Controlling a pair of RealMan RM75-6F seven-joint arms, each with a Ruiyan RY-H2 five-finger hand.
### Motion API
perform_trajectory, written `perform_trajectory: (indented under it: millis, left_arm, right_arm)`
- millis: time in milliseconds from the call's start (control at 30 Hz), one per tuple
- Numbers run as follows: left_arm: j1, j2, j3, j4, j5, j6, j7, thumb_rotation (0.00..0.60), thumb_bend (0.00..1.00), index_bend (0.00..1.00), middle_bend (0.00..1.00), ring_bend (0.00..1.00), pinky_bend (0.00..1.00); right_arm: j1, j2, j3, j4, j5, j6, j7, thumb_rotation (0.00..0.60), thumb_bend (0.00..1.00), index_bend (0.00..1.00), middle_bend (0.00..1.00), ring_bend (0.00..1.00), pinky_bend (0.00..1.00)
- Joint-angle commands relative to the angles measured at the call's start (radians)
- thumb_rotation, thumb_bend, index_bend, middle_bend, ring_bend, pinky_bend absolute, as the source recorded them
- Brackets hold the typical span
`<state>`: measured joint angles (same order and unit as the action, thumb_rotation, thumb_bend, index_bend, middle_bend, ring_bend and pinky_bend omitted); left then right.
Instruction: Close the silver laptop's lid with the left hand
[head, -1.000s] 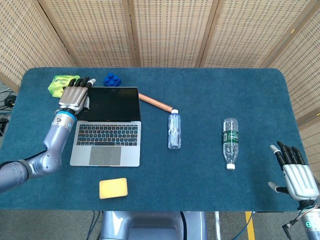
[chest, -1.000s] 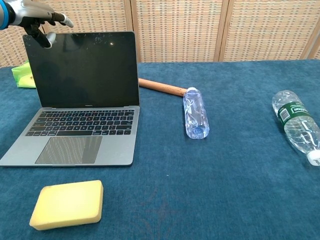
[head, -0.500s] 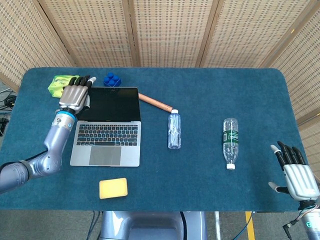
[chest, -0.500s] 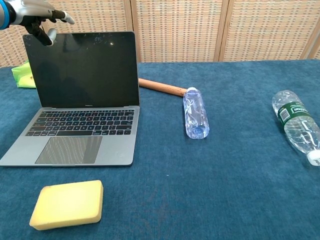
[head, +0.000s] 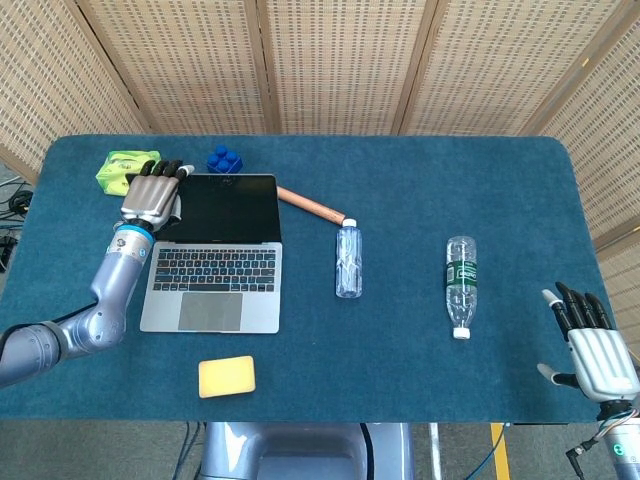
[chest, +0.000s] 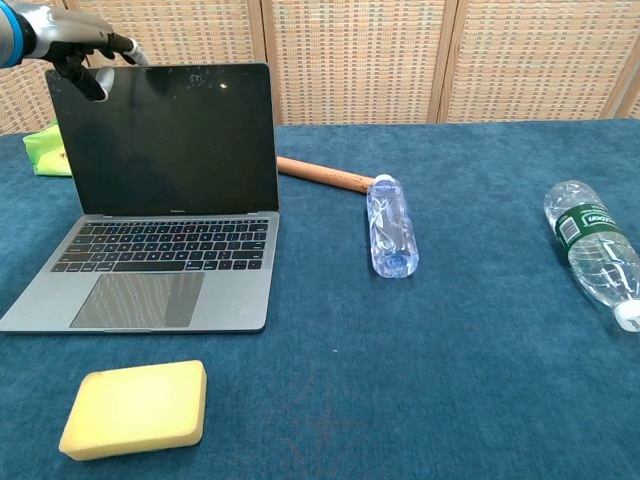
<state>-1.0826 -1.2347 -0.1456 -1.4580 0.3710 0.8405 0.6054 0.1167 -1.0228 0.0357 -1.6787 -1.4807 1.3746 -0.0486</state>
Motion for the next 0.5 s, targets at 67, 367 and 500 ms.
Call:
perform_trajectory:
  millis: [67,367,500]
  left_arm:
    - [-0.001,0.003,0.0,-0.006,0.0,0.003,0.002,0.6,0.83,0.15,0.1,0.08,0.02]
    - [0.001,0.017,-0.002,-0.027,0.008,0.012,-0.003,0.6,0.84,0.19,0.16,0.12,0.06]
    - [0.001,0.028,-0.005,-0.042,0.006,0.01,-0.007,0.6,0.84,0.21,0.18,0.13,0.07]
  right_arm:
    - [0.0,-0.001,0.0,0.001,0.001,-0.001,-0.001,0.6,0.0,0.0,0.0,0.0,0.0]
    - [0.0,0.0,0.001,0.0,0.002,0.0,-0.001,0.6,0.0,0.0,0.0,0.0,0.0]
    - [-0.002,0.002,-0.001,-0.001,0.001,0.003,-0.001,0.6,0.0,0.0,0.0,0.0,0.0]
